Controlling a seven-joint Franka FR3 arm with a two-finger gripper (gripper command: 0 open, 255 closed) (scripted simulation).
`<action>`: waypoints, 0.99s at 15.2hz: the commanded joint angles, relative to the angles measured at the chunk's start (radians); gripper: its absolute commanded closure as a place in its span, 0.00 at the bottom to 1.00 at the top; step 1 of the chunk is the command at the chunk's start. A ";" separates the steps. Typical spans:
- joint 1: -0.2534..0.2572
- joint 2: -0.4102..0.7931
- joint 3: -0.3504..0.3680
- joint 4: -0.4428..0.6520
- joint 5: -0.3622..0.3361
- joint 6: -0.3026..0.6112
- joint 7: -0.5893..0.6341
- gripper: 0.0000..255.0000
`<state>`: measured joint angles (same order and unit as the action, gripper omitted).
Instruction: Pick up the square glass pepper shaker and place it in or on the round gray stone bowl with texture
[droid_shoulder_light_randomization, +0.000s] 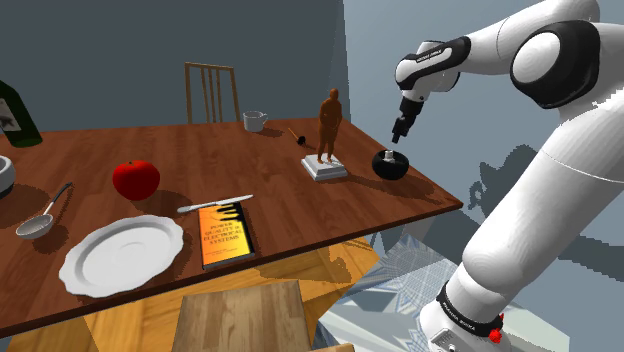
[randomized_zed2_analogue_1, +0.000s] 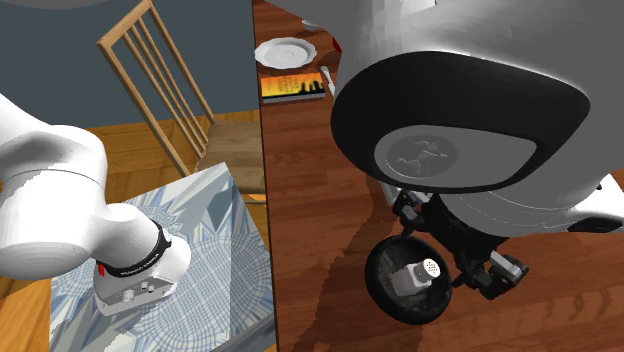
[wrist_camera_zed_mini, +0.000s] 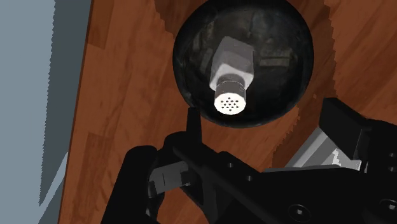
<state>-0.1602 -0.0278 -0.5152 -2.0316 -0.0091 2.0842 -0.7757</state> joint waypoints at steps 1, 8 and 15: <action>0.000 0.000 0.000 0.000 0.000 0.000 0.000 0.00; 0.003 -0.042 0.006 0.086 -0.022 -0.123 0.016 0.00; 0.003 -0.042 0.006 0.086 -0.022 -0.123 0.016 0.00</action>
